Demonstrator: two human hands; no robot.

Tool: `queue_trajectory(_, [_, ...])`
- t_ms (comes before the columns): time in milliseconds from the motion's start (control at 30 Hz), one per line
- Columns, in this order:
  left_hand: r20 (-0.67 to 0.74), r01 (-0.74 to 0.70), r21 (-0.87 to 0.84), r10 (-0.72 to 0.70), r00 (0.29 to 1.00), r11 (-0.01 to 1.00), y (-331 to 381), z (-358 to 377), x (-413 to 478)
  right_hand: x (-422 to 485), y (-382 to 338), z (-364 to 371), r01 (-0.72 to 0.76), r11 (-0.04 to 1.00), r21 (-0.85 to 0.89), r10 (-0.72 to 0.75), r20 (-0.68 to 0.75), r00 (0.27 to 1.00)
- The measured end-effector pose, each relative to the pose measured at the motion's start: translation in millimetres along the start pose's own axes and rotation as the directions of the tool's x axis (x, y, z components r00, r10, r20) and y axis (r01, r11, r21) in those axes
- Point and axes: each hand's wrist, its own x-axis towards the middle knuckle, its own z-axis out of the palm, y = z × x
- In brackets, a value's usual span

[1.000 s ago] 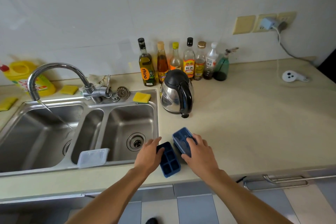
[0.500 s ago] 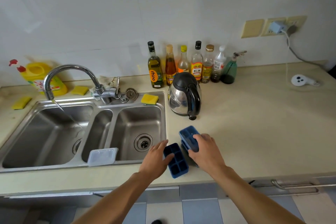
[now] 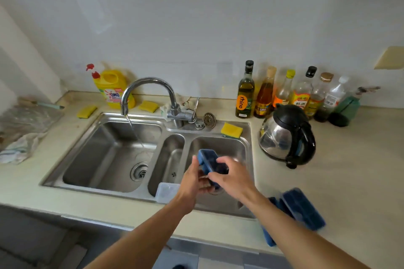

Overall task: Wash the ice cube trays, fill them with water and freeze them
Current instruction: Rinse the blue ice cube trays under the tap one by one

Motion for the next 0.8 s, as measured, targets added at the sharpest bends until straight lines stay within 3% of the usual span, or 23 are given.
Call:
queue_trajectory(233, [-0.097,0.003,-0.084,-0.012,0.995,0.996,40.7,-138.0,38.4,60.3,-86.2,125.6,0.04,0.998,0.042,-0.046,0.17,0.984])
queue_trajectory(367, [-0.134,0.024,-0.035,-0.029,0.991,0.999,56.4,-192.9,60.0,85.2,-114.2,170.0,0.036,0.999,0.033,-0.042,0.242,0.969])
queue_trajectory(633, [-0.191,0.041,0.082,-0.025,0.981,0.996,85.9,-218.4,96.8,129.8,-128.8,189.5,-0.068,0.997,0.031,0.054,0.343,0.938])
queue_trajectory(800, [-0.227,0.074,0.127,-0.043,0.973,0.989,109.9,-226.0,116.8,162.7,-142.9,191.5,-0.036,0.999,-0.007,0.036,0.386,0.922])
